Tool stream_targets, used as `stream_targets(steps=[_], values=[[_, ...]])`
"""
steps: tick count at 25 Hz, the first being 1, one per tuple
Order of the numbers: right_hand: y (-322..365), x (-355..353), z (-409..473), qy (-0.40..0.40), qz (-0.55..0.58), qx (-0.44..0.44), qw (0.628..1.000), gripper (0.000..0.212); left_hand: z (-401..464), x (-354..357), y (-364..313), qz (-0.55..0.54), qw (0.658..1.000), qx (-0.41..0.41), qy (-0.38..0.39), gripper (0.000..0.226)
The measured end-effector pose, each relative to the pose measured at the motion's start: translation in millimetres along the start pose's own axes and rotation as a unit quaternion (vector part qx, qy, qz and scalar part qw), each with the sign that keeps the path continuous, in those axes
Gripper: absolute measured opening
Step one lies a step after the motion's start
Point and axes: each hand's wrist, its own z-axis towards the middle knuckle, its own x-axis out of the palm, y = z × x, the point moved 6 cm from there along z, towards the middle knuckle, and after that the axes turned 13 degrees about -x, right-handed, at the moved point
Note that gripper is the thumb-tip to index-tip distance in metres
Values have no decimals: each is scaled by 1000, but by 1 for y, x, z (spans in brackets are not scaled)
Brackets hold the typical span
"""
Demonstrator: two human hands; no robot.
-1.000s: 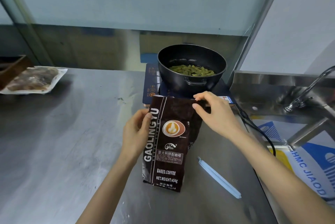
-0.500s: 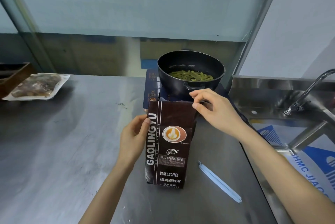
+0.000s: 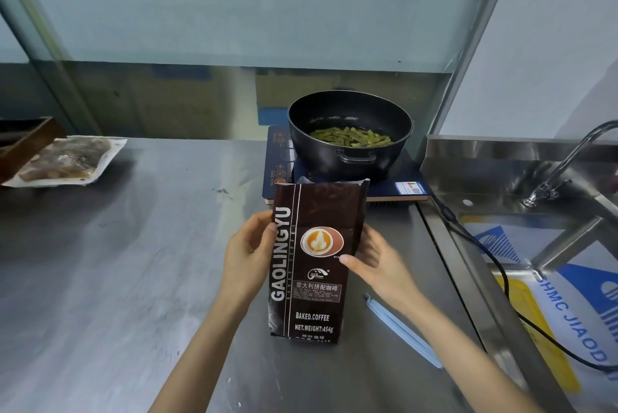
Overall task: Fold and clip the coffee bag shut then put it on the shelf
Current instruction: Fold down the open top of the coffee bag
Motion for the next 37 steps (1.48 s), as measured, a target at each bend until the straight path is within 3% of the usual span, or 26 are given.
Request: stream_targets(steps=[7,12,22,26,32,37], values=[[3,-1,-2,-64,-24,-19,997,24,1,2,6,2,1000,-19,5,19],[0,-3,-2,-75,-33,-17,997,13,4,2,11,-7,999,-36,-1,13],[11,-2,-4,-57,5,-34,998,20,6,0,8,-19,999,-31,33,14],[20,-13,1,-91,31,-50,994,31,4,-2,8,-18,999,-37,30,17],[27,-18,8,-107,34,-77,991,20,1,-4,6,-12,999,-32,18,20],[25,-20,8,-122,40,-70,989,29,1,-4,5,1,1000,-20,15,24]])
